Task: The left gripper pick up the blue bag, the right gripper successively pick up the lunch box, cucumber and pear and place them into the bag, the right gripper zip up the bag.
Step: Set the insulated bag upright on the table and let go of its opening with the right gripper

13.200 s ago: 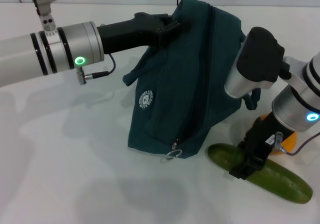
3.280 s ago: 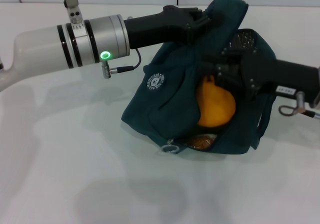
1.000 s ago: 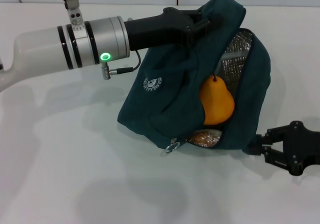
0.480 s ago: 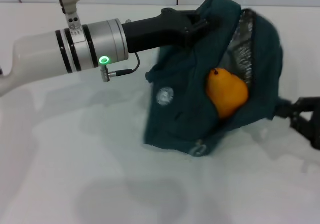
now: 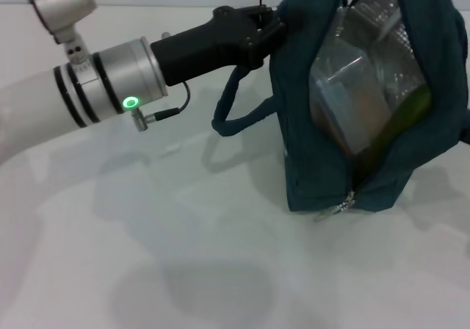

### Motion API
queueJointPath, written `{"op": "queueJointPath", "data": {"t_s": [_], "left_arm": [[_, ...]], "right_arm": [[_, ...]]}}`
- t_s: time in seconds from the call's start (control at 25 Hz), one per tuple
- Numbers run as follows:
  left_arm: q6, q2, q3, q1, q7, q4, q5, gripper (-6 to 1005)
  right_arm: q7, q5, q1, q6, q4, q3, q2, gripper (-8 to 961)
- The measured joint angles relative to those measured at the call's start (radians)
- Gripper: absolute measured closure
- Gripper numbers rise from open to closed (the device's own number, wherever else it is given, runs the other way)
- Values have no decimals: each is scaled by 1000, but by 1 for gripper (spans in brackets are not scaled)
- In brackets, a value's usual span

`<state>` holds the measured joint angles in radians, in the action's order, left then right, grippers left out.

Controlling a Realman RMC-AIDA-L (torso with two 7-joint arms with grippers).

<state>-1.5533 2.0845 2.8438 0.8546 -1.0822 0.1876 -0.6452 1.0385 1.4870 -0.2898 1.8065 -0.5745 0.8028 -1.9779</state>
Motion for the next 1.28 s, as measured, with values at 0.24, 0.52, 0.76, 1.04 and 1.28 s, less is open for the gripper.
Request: {"op": "queueJointPath", "data": {"t_s": [0.24, 0.52, 0.76, 1.04, 1.28], "left_arm": [[-33, -12, 0, -11, -72, 13, 2, 892], [-61, -11, 0, -29, -40, 60, 41, 892], [-62, -12, 0, -52, -36, 65, 64, 857], [-62, -11, 0, -85, -29, 97, 40, 807], [-72, 1, 0, -108, 5, 89, -8, 765]], "right_arm": [[81, 10, -19, 17, 4, 3, 11, 883], [250, 75, -87, 26, 4, 6, 30, 883], [288, 92, -135, 22, 4, 14, 30, 884], [326, 165, -171, -21, 6, 16, 10, 884], [351, 192, -179, -57, 22, 12, 11, 883]]}}
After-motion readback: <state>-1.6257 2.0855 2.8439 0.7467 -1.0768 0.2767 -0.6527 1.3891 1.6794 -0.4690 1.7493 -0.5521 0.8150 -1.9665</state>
